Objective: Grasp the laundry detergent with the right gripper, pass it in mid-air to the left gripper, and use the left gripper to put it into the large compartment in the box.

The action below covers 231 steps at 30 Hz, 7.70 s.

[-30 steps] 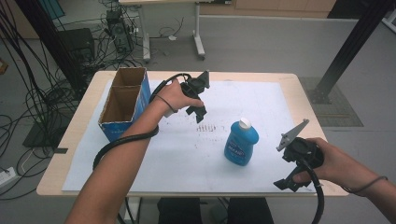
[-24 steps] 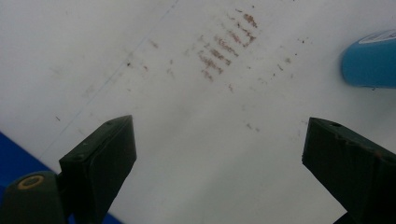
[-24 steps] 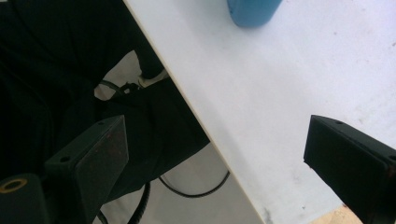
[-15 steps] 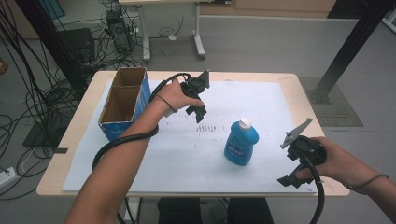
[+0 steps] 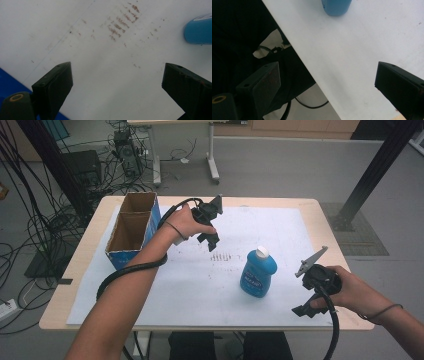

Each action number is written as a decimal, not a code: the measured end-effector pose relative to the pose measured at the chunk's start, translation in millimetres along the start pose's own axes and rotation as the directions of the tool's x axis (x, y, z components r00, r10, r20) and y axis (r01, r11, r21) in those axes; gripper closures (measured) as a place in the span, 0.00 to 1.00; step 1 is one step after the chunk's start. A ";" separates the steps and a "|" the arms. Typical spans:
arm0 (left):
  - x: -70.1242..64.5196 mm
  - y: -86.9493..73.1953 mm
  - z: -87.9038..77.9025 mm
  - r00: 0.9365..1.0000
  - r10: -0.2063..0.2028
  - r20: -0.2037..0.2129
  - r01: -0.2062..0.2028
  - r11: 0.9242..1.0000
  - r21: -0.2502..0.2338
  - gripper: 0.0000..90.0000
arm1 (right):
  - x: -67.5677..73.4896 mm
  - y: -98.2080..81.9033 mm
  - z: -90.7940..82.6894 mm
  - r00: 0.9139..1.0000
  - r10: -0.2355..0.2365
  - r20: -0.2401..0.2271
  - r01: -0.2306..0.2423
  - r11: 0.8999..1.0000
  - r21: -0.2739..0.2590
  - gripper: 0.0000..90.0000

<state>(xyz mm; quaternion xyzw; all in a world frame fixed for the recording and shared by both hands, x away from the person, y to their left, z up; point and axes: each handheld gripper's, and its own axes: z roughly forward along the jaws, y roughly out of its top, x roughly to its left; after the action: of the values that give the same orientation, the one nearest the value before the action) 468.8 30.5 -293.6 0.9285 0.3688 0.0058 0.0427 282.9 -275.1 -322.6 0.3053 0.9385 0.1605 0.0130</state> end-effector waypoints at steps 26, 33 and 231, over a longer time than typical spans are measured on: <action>0.2 0.2 5.0 1.000 0.001 0.004 -0.002 1.000 0.010 0.11 | -11.6 -4.1 35.7 1.000 0.021 0.012 -0.020 0.999 -0.047 0.07; 0.3 0.2 4.7 1.000 0.002 0.006 -0.002 1.000 0.006 0.11 | -14.2 -7.0 42.5 1.000 0.025 0.011 -0.024 0.996 -0.088 0.07; 4.9 -0.6 5.5 1.000 0.000 0.020 0.001 1.000 -0.008 0.11 | -24.3 14.2 113.3 1.000 -0.022 0.005 0.019 0.729 -0.684 0.04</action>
<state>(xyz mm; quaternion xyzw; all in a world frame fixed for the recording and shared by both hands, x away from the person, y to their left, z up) 472.2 33.9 -299.3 0.9283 0.3686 -0.0021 0.0502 324.6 -245.0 -427.4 0.2685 0.8171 0.4947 0.1244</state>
